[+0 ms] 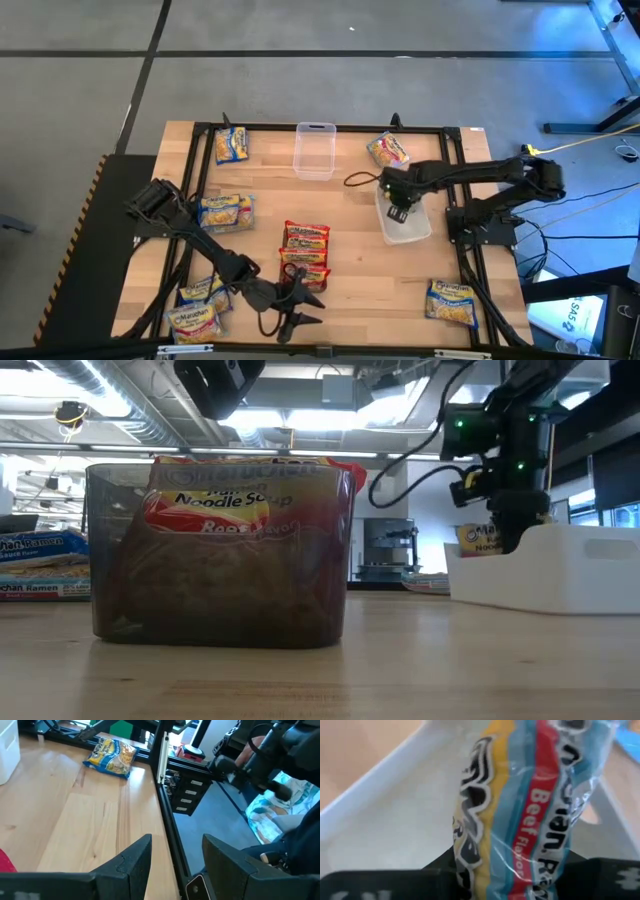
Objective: Sort Maruchan noodles
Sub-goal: Put the light blue noodle pack into the white bin
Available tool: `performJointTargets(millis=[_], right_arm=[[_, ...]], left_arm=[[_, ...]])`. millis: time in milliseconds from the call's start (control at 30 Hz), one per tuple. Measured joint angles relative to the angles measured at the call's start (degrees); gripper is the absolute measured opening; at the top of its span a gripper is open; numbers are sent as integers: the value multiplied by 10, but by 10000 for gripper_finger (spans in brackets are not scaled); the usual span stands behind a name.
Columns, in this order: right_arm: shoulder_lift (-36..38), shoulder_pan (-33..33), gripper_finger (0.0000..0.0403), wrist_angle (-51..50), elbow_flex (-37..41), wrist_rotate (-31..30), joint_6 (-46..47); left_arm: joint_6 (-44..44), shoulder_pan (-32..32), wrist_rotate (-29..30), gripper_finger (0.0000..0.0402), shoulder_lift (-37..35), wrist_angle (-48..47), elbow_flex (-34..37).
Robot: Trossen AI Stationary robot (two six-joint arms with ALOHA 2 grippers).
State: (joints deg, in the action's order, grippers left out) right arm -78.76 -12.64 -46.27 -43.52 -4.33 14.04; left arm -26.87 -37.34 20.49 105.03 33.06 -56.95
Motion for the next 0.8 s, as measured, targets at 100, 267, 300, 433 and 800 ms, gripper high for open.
performJointTargets(millis=[100, 267, 300, 433, 800], right_arm=[[9, 10, 115, -8, -7, 45, -23], [15, 63, 115, -54, -16, 80, -53], [15, 76, 115, -57, -16, 80, -55], [12, 128, 115, -48, -17, 99, -55], [13, 149, 115, 57, -17, 104, 34]], left_arm=[[-2, 1, 0, 169, 0, 0, 0], [-4, 1, 0, 169, 0, 0, 0], [-4, 1, 0, 169, 0, 0, 0], [0, 2, 0, 169, 0, 0, 0], [3, 5, -1, 169, 0, 0, 0]])
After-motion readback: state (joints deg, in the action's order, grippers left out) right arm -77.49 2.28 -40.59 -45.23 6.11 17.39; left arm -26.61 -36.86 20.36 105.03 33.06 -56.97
